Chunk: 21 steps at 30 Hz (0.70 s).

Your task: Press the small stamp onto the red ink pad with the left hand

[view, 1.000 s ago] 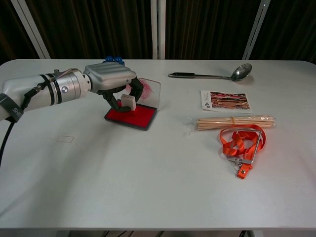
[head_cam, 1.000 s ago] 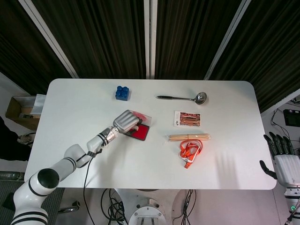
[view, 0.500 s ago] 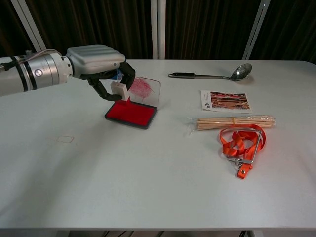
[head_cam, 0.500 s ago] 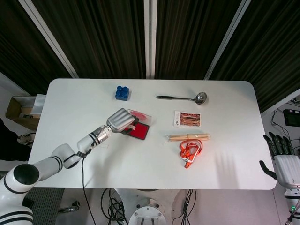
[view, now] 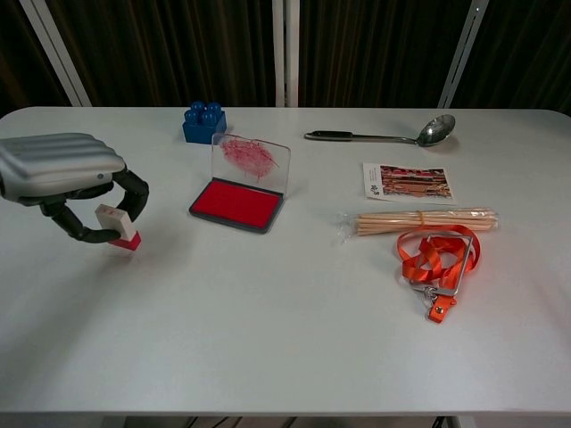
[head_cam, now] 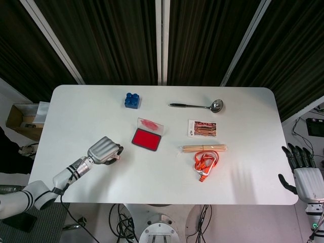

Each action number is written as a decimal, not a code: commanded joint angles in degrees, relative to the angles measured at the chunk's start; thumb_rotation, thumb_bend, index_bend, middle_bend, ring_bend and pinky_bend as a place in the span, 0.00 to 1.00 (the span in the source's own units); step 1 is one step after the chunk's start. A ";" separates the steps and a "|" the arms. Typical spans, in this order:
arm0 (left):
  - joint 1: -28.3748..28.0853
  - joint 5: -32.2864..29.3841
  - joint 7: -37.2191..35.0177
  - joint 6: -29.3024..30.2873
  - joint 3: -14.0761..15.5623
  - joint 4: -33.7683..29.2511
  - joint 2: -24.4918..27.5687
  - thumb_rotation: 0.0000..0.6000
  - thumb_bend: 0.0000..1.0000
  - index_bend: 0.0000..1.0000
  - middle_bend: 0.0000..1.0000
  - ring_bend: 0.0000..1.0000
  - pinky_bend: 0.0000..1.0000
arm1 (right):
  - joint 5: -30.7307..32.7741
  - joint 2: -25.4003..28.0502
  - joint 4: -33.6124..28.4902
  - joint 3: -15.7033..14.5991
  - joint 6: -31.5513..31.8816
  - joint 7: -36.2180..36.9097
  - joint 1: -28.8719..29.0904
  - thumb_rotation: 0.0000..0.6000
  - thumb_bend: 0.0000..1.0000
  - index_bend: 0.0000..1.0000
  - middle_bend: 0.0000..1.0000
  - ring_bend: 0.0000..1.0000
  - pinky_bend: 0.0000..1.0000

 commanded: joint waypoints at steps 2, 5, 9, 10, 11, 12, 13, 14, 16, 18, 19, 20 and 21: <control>1.94 -0.18 -0.49 1.16 0.24 3.36 -2.01 1.00 0.42 0.60 0.57 0.88 1.00 | 0.05 0.15 -0.23 0.04 0.32 -0.12 -0.18 1.00 0.23 0.00 0.00 0.00 0.00; 2.33 -0.10 -1.00 1.56 -0.31 4.44 -2.36 1.00 0.42 0.60 0.57 0.88 1.00 | 0.15 0.11 -0.30 0.02 0.22 -0.23 -0.21 1.00 0.23 0.00 0.00 0.00 0.00; 2.55 -0.41 -1.61 0.83 -0.83 5.30 -2.67 1.00 0.42 0.60 0.57 0.88 1.00 | 0.10 -0.13 -0.25 -0.06 -0.07 -0.42 -0.09 1.00 0.23 0.00 0.00 0.00 0.00; 2.61 -0.46 -1.96 0.58 -0.91 5.40 -2.75 1.00 0.42 0.60 0.57 0.88 1.00 | 0.11 -0.19 -0.24 -0.07 -0.20 -0.51 -0.03 1.00 0.23 0.00 0.00 0.00 0.00; 2.66 -0.40 -2.13 0.51 -0.96 5.53 -2.82 1.00 0.42 0.60 0.57 0.88 1.00 | 0.14 -0.20 -0.25 -0.06 -0.28 -0.59 0.00 1.00 0.23 0.00 0.00 0.00 0.00; 2.70 -0.31 -2.21 0.48 -1.01 5.69 -2.89 1.00 0.42 0.60 0.57 0.88 1.00 | 0.19 -0.19 -0.28 -0.04 -0.35 -0.66 0.03 1.00 0.23 0.00 0.00 0.00 0.00; 2.77 -0.23 -2.33 0.45 -1.08 5.85 -2.96 1.00 0.42 0.60 0.56 0.88 1.00 | 0.24 -0.17 -0.35 -0.01 -0.40 -0.75 0.06 1.00 0.23 0.00 0.00 0.00 0.00; 2.83 -0.18 -2.49 0.39 -1.11 5.92 -3.02 1.00 0.42 0.60 0.56 0.88 1.00 | 0.29 -0.12 -0.42 0.04 -0.40 -0.80 0.07 1.00 0.23 0.00 0.00 0.00 0.00; 2.86 0.04 -3.00 0.25 -1.17 6.14 -3.09 1.00 0.42 0.59 0.56 0.88 1.00 | 0.35 -0.03 -0.61 0.12 -0.39 -0.94 0.09 1.00 0.23 0.00 0.00 0.00 0.00; 2.91 0.19 -3.48 0.11 -1.20 6.37 -3.14 1.00 0.42 0.59 0.55 0.88 1.00 | 0.35 0.05 -0.77 0.14 -0.34 -1.03 0.09 1.00 0.23 0.00 0.00 0.00 0.00; 2.89 0.25 -3.87 -0.09 -1.21 6.45 -3.14 1.00 0.42 0.58 0.55 0.88 1.00 | 0.33 0.07 -0.85 0.13 -0.31 -1.08 0.07 1.00 0.23 0.00 0.00 0.00 0.00; 2.86 0.33 -4.18 -0.26 -1.21 6.45 -3.10 1.00 0.42 0.58 0.54 0.88 1.00 | 0.32 0.08 -0.90 0.12 -0.31 -1.11 0.06 1.00 0.23 0.00 0.00 0.00 0.00; 2.81 0.45 -4.43 -0.39 -1.20 6.45 -3.06 1.00 0.42 0.56 0.53 0.88 1.00 | 0.34 0.08 -0.91 0.11 -0.33 -1.14 0.06 1.00 0.23 0.00 0.00 0.00 0.00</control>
